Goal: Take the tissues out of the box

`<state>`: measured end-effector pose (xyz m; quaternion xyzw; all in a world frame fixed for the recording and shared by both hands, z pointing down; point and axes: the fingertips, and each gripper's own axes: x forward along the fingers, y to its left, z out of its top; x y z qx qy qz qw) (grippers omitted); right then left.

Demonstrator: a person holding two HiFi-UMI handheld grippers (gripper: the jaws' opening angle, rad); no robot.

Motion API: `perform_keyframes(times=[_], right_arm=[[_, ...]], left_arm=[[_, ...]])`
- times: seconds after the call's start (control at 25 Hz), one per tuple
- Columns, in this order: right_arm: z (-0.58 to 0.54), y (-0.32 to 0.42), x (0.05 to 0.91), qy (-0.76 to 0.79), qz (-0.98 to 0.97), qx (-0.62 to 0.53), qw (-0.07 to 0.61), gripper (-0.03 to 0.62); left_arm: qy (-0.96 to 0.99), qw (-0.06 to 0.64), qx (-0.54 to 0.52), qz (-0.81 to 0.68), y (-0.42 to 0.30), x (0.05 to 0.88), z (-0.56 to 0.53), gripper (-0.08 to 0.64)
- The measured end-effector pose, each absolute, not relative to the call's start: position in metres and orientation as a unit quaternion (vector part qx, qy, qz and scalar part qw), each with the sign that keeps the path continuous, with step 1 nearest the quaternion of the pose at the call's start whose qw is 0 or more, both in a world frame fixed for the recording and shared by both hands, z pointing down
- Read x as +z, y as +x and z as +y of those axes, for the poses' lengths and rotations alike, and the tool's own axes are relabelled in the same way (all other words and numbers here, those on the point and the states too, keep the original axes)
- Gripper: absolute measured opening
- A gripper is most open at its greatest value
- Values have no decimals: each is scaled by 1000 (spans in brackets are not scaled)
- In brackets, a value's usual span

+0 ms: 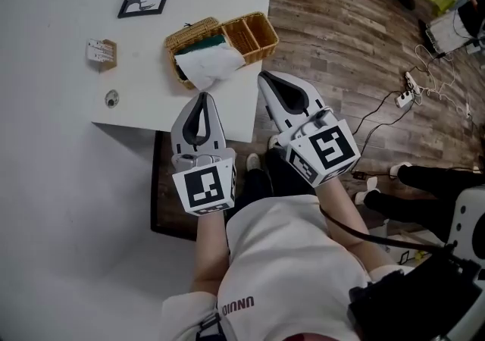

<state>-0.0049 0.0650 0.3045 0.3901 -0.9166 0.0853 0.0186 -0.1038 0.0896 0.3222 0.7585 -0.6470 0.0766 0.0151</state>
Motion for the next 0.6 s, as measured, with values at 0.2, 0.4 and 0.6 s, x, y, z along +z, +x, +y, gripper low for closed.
perform_keyframes(times=[0.2,0.4,0.6], right_arm=[[42,8,312,405,-910,84,26,20],[7,17,313,405,-910,85,25,20],[-30,12,315,386,-918,87,32,20]], left_arm=[[748,16,61,-660,-114,321,76,15],[736,17,72,-673,-121,324,56,15],[727,14,82,-681,-122,325,25,14]])
